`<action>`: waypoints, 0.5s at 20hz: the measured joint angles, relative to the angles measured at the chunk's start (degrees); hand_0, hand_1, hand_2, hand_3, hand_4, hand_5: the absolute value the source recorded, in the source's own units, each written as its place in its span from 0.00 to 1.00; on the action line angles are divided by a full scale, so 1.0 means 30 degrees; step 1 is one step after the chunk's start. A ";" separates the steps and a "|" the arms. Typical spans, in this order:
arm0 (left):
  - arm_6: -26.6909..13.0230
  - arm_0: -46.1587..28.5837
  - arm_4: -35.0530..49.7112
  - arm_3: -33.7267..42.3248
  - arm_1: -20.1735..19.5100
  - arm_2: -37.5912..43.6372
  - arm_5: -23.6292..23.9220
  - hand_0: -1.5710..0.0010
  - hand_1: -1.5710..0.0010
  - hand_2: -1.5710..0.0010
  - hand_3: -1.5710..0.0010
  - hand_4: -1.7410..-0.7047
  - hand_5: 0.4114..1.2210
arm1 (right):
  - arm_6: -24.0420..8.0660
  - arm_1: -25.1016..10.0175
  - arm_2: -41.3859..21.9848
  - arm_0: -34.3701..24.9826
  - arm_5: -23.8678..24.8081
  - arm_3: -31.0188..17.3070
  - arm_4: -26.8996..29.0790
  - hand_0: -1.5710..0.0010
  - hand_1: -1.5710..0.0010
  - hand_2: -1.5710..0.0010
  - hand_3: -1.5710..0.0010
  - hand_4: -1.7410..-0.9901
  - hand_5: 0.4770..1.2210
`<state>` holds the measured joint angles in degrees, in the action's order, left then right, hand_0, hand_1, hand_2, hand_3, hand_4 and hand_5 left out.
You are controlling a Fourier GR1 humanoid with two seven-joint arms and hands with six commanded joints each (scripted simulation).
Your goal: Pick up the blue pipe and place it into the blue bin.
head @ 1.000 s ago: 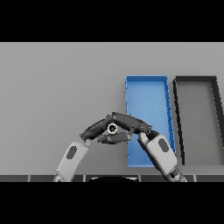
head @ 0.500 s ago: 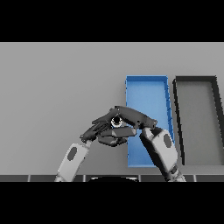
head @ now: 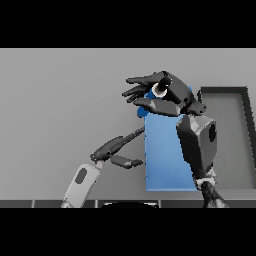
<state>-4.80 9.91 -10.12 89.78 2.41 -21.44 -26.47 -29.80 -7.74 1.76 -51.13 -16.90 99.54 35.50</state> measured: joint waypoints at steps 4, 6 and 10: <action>-0.0405 -0.0260 0.0042 0.0468 -0.0169 0.0026 0.0024 1.00 1.00 1.00 1.00 0.76 0.07 | 0.0401 -0.1195 0.1339 -0.0671 0.0089 -0.1992 -0.1905 0.00 0.00 0.00 0.00 0.32 1.00; -0.0646 -0.0135 0.0198 0.0517 -0.0214 0.0262 0.0074 1.00 1.00 1.00 1.00 0.76 0.08 | 0.0272 -0.1645 0.2050 -0.0161 0.0143 -0.2844 -0.2620 0.00 0.00 0.00 0.00 0.32 1.00; -0.0558 0.0071 0.0146 0.0352 -0.0246 0.0371 0.0125 1.00 1.00 1.00 1.00 0.77 0.07 | -0.0374 -0.2104 0.2572 0.1346 -0.0152 -0.3659 -0.4136 0.00 0.00 0.00 0.00 0.32 1.00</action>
<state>-6.48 10.12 -9.68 90.83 1.67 -20.32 -26.09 -30.93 -14.06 9.47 -47.09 -17.35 88.56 23.09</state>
